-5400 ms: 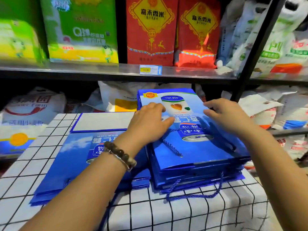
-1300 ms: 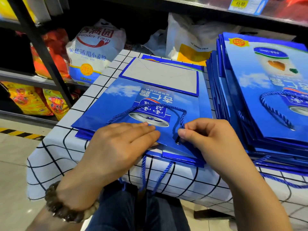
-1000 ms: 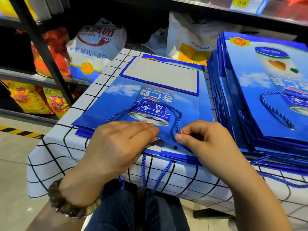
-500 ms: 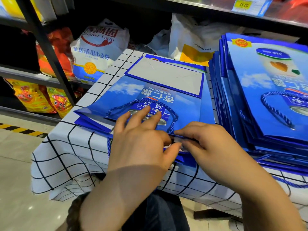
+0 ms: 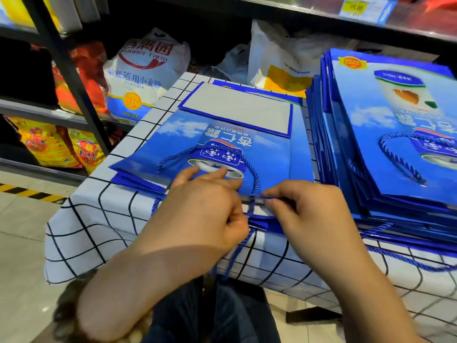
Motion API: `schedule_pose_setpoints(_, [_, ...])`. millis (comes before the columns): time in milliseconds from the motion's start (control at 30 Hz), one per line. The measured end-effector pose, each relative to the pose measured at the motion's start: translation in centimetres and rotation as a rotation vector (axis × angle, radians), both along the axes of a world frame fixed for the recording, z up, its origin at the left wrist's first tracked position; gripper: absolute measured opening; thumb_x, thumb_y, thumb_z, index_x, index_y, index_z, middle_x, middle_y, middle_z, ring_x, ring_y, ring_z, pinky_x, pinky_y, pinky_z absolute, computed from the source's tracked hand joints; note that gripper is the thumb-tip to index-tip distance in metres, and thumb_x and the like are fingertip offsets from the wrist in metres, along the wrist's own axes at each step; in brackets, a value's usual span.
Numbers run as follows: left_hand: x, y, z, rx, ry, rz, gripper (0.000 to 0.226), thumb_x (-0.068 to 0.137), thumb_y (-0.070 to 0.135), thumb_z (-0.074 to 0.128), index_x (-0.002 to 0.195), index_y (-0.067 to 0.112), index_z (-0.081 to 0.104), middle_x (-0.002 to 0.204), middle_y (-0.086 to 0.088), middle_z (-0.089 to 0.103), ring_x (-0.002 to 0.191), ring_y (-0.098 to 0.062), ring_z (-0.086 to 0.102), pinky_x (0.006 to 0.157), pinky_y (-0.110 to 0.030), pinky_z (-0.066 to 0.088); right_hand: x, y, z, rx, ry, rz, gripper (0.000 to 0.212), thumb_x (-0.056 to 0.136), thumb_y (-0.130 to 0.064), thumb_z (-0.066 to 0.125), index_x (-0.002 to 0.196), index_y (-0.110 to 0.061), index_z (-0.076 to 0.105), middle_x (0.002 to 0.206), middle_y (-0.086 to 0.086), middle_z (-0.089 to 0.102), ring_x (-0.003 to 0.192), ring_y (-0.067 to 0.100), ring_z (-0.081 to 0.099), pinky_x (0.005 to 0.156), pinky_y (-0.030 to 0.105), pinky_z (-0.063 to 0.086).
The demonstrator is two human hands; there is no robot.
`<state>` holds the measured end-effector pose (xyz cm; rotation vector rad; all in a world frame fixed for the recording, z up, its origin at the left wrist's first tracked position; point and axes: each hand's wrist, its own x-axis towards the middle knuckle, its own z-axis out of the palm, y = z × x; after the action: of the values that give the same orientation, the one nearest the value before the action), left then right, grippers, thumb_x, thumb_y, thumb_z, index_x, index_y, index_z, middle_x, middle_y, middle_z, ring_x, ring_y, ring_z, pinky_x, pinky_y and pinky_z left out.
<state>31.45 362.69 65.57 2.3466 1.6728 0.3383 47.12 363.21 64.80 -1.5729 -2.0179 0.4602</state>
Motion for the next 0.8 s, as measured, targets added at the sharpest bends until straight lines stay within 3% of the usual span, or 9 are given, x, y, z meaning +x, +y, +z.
schedule_pose_setpoints(67, [-0.8,0.2,0.1,-0.054,-0.134,-0.028,0.042,0.067,0.048,0.034,0.076,0.023,0.066,0.119,0.021,0.061,0.122,0.004,0.044,0.105,-0.02,0.02,0.1,-0.2,-0.1,0.07,-0.017,-0.013,0.009,0.079,-0.021,0.064,0.081,-0.021,0.073,0.08,-0.006,0.072,0.077,0.019,0.066,0.072,0.039,0.054])
schedule_pose_setpoints(133, [-1.4,0.7,0.5,-0.131,-0.341,0.002,0.034,0.063,0.056,0.05,0.074,0.028,0.065,0.085,0.013,0.071,0.096,-0.003,0.063,0.091,-0.036,0.045,0.2,-0.5,-0.3,0.064,0.028,-0.035,0.003,0.076,-0.02,0.069,0.077,-0.022,0.072,0.076,-0.007,0.072,0.073,0.018,0.066,0.07,0.04,0.054])
schedule_pose_setpoints(233, [-0.9,2.3,0.9,-0.104,-0.382,0.041,0.031,0.07,0.053,0.062,0.07,0.023,0.055,0.066,0.006,0.063,0.068,-0.004,0.058,0.073,-0.039,0.05,0.3,-0.8,-0.8,0.075,0.074,-0.054,0.006,0.074,-0.018,0.073,0.073,-0.023,0.069,0.07,-0.009,0.069,0.067,0.015,0.064,0.066,0.041,0.053])
schedule_pose_setpoints(300, [0.5,3.1,0.7,-0.04,-0.318,0.063,0.018,0.075,0.038,0.063,0.072,0.025,0.05,0.067,0.01,0.057,0.071,-0.007,0.055,0.072,-0.035,0.048,0.2,-0.9,-1.0,0.104,0.061,-0.047,0.008,0.074,-0.02,0.073,0.071,-0.025,0.067,0.068,-0.01,0.067,0.065,0.013,0.061,0.061,0.04,0.052])
schedule_pose_setpoints(433, [2.5,3.9,-0.5,0.052,-0.191,0.059,0.013,0.081,0.03,0.059,0.081,0.028,0.046,0.069,0.012,0.05,0.085,-0.015,0.055,0.07,-0.029,0.037,0.2,-1.0,-1.1,0.178,-0.002,-0.026,0.003,0.069,-0.026,0.063,0.069,-0.026,0.067,0.065,-0.013,0.065,0.065,0.011,0.06,0.054,0.04,0.053])
schedule_pose_setpoints(533, [1.8,4.9,-0.6,0.18,-0.202,0.174,0.012,0.083,0.021,0.054,0.083,0.028,0.044,0.073,0.007,0.055,0.089,-0.023,0.055,0.068,-0.029,0.03,0.6,-0.9,-1.3,0.184,-0.032,0.026,0.001,0.069,-0.026,0.063,0.069,-0.025,0.064,0.068,-0.011,0.067,0.069,0.015,0.063,0.055,0.041,0.054])
schedule_pose_setpoints(667, [-0.2,5.7,-0.1,0.108,-0.313,0.266,0.012,0.082,0.033,0.061,0.08,0.028,0.05,0.071,0.01,0.059,0.081,-0.019,0.053,0.063,-0.03,0.032,0.8,-0.6,-1.0,0.081,-0.008,0.087,0.02,0.075,-0.044,0.059,0.068,-0.026,0.06,0.07,-0.011,0.065,0.074,0.012,0.061,0.062,0.04,0.052])
schedule_pose_setpoints(733, [-1.7,6.2,0.1,0.13,-0.251,0.293,0.015,0.084,0.043,0.057,0.08,0.028,0.054,0.073,0.01,0.058,0.08,-0.019,0.051,0.063,-0.03,0.032,0.7,-0.3,-0.4,0.016,0.085,0.059,0.04,0.077,-0.058,0.046,0.059,-0.023,0.054,0.065,-0.006,0.06,0.069,0.011,0.058,0.064,0.036,0.048])
schedule_pose_setpoints(800, [-3.8,7.1,0.4,0.212,-0.112,0.399,0.021,0.086,0.045,0.053,0.084,0.026,0.059,0.086,0.001,0.061,0.086,-0.026,0.054,0.065,-0.031,0.034,0.1,0.3,0.2,0.082,0.045,-0.046,0.045,0.087,-0.054,0.042,0.057,-0.021,0.048,0.06,-0.004,0.05,0.062,0.016,0.051,0.059,0.034,0.041])
